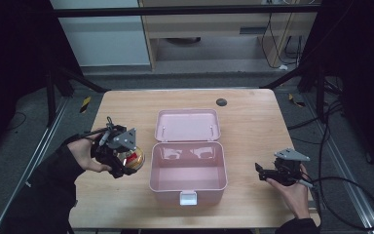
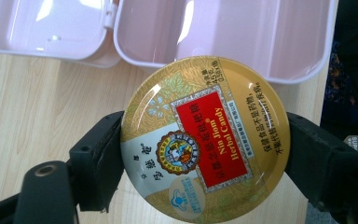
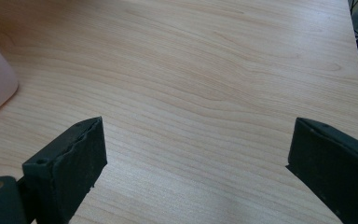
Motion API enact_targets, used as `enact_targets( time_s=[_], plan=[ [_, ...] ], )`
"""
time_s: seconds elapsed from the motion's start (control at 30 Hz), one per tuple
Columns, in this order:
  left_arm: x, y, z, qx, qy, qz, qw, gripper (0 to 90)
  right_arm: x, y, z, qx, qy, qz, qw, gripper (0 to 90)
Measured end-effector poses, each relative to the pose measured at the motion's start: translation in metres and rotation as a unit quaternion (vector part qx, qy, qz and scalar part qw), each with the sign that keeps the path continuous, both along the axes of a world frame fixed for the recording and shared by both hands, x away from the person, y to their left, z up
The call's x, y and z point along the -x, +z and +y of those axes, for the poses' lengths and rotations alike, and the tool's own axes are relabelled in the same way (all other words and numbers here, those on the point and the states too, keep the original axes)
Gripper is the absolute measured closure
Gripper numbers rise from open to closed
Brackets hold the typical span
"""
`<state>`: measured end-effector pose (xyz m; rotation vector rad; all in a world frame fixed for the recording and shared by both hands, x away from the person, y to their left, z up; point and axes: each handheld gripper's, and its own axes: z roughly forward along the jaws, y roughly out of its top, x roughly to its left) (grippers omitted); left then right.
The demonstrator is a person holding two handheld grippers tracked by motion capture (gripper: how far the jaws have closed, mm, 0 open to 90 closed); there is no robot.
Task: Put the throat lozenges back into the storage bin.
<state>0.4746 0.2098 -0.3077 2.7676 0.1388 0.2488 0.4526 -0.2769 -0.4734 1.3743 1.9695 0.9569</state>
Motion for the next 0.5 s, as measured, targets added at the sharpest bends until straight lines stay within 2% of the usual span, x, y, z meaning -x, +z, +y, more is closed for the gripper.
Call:
enact_targets(
  time_s=[0.23,0.5],
  plan=[
    [-0.002,0.004,-0.02,0.004,-0.018,-0.001,0.9998,19.4,0.0,0.001,0.0,0.0,0.0,0.0,1.0,4.6],
    [-0.006,0.0,-0.038,0.003,-0.03,0.001,0.9996,19.3,0.0,0.0,0.0,0.0,0.001,0.0,1.0,4.6]
  ],
)
